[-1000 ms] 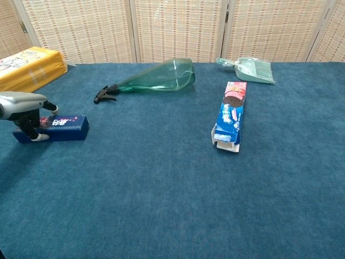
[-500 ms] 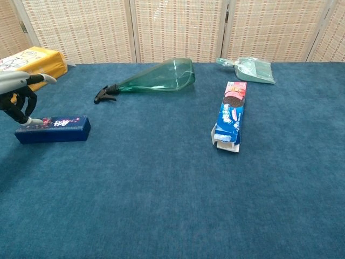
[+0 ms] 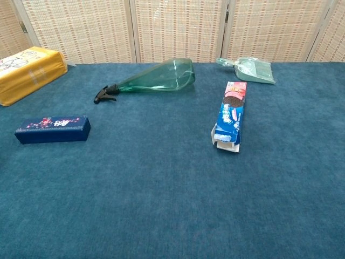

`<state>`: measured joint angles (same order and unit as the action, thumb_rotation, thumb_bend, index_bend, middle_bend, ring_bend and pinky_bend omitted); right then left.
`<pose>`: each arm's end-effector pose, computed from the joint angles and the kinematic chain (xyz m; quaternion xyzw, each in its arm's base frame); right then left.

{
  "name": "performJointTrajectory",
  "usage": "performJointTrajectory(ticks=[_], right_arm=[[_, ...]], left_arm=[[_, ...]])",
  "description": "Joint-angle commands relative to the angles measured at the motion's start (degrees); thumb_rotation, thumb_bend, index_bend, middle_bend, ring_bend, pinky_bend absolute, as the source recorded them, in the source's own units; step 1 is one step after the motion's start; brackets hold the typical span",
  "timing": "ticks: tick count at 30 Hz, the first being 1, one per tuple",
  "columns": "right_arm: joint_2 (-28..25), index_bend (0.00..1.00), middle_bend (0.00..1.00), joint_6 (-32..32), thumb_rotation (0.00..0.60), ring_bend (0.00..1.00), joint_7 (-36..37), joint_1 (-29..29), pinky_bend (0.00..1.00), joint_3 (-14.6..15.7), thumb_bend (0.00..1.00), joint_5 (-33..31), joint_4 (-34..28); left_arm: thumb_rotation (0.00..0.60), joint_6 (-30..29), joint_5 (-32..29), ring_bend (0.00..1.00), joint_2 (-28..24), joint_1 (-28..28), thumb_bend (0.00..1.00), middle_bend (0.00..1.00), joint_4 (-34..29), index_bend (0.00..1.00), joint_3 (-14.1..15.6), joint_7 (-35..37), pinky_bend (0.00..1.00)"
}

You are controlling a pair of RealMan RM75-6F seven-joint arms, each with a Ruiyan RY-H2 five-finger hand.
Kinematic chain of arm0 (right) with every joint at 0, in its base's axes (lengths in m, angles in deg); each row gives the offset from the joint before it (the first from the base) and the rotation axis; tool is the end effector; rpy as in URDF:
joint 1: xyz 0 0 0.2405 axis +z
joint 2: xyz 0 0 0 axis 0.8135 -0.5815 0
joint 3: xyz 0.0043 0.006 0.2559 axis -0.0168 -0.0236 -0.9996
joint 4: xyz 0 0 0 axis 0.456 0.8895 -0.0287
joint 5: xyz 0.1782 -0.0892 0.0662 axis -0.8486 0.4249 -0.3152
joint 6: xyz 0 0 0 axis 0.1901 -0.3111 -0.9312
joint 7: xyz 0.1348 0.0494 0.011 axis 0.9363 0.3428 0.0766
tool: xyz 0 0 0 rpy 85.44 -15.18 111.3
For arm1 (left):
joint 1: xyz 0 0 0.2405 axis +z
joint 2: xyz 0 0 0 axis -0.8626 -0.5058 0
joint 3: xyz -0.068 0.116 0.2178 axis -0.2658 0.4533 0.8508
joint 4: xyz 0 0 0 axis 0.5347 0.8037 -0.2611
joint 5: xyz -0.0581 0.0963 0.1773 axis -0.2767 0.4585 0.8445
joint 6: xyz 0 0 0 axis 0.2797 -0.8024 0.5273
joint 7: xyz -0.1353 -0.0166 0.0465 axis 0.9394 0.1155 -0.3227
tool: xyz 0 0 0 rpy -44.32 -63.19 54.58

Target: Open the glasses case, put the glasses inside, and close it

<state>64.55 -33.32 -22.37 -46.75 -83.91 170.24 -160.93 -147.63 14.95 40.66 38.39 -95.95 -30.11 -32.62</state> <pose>-0.3102 -0.1948 0.1568 0.6005 -0.4351 0.4329 0.5126 -0.2721 0.2476 0.1147 -0.5899 -0.3776 -0.3499 0.6221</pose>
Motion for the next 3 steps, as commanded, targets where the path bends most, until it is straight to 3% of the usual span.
performJointTrajectory(ticks=[1, 3], right_arm=[[0.43, 0.25, 0.43, -0.12, 0.600, 0.33, 0.14, 0.53, 0.26, -0.14, 0.29, 0.79, 0.14], [0.58, 0.25, 0.43, -0.14, 0.600, 0.33, 0.39, 0.90, 0.26, -0.18, 0.29, 1.32, 0.09]], left_arm=[[0.600, -2.98, 1.60, 0.36, -1.56, 3.09, 0.29, 0.41, -2.35, 0.13, 1.04, 0.39, 0.53], [0.600, -4.58, 2.81, 0.36, -1.73, 4.44, 0.29, 0.41, -2.66, 0.13, 1.21, 0.62, 0.52]])
